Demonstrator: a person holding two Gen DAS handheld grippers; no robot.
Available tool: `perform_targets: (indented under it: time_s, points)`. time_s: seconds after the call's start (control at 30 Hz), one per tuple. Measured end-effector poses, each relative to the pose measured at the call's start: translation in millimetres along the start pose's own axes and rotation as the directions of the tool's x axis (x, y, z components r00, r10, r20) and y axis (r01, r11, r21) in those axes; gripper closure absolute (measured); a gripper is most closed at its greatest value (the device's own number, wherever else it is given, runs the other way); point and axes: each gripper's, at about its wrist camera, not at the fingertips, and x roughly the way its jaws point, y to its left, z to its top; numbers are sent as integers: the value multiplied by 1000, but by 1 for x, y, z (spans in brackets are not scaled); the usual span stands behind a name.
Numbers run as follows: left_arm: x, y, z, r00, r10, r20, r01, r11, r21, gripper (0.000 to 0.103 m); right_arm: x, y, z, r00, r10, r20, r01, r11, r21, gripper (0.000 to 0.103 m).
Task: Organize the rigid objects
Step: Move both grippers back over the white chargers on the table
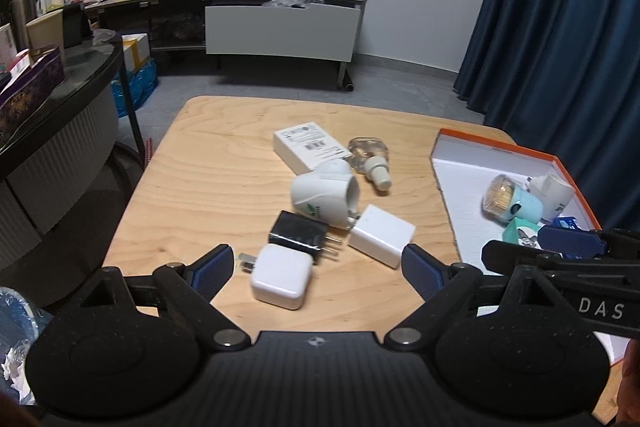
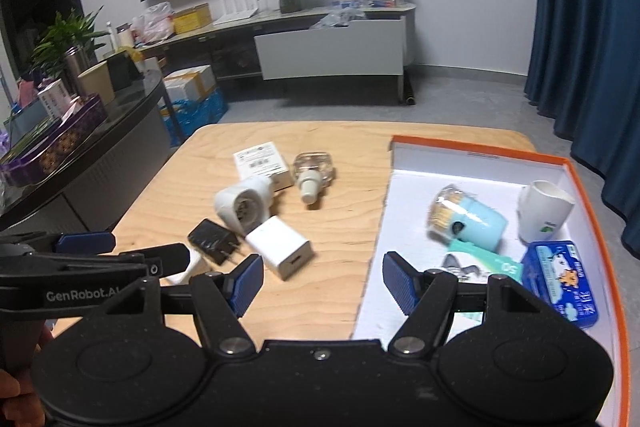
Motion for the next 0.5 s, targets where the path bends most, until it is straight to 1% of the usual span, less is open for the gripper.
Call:
perform_targets:
  time_s: [0.37, 0.5]
  points:
    - [5, 18, -4, 1000, 17, -12, -18, 1000, -19, 10, 9, 13, 1, 1000, 22, -17, -23, 1000, -20, 23]
    - [12, 25, -8, 999, 24, -30, -24, 999, -21, 9, 12, 13, -1, 999, 23, -24, -24, 1000, -18, 23]
